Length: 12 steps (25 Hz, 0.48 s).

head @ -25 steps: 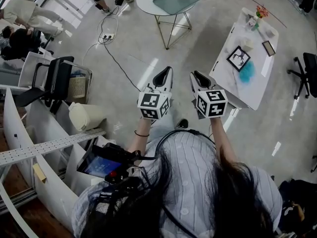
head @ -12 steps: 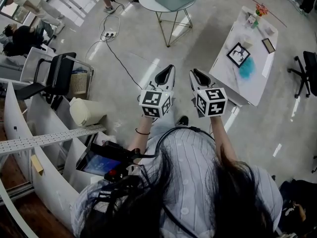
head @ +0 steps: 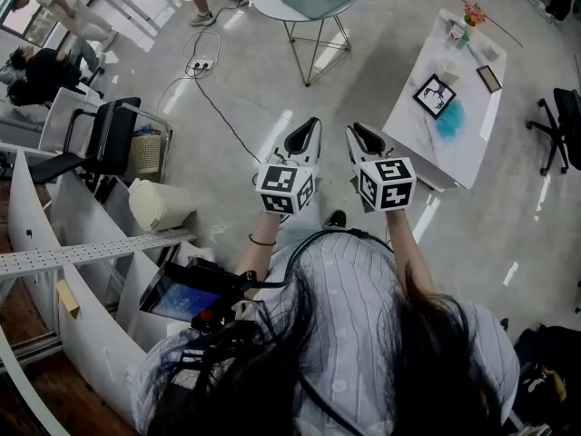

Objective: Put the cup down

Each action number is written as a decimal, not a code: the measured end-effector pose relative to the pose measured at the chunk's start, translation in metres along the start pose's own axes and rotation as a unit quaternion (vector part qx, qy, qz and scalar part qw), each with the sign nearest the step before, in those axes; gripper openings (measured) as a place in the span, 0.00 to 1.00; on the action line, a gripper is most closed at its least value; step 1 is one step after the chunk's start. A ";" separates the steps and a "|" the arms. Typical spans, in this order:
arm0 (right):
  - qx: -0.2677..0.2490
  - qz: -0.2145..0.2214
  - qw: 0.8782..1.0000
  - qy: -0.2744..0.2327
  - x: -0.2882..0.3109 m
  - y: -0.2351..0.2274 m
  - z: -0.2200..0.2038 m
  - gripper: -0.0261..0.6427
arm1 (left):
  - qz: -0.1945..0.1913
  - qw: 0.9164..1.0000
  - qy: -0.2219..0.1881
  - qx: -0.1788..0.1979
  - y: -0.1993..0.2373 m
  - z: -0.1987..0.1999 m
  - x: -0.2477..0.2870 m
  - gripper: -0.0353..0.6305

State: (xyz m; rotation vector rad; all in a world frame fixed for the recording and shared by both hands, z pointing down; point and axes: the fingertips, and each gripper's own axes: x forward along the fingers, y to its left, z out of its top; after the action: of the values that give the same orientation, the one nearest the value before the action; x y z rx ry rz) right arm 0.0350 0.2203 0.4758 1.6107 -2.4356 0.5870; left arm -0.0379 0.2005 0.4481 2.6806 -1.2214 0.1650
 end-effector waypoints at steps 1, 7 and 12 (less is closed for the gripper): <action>0.000 0.000 1.000 0.000 -0.001 0.000 0.000 0.15 | -0.001 1.000 0.000 0.001 -0.001 0.000 0.000 0.08; 0.003 -0.007 1.000 -0.008 -0.006 -0.002 0.004 0.15 | -0.011 1.000 0.000 0.007 -0.008 0.004 0.003 0.08; 0.005 -0.011 1.000 -0.013 -0.005 -0.003 0.005 0.15 | -0.020 1.000 0.002 0.012 -0.010 0.003 0.005 0.08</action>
State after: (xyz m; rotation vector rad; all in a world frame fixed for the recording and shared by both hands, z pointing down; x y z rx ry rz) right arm 0.0400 0.2217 0.4705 1.6567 -2.4332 0.5796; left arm -0.0273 0.2026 0.4452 2.7212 -1.1714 0.1785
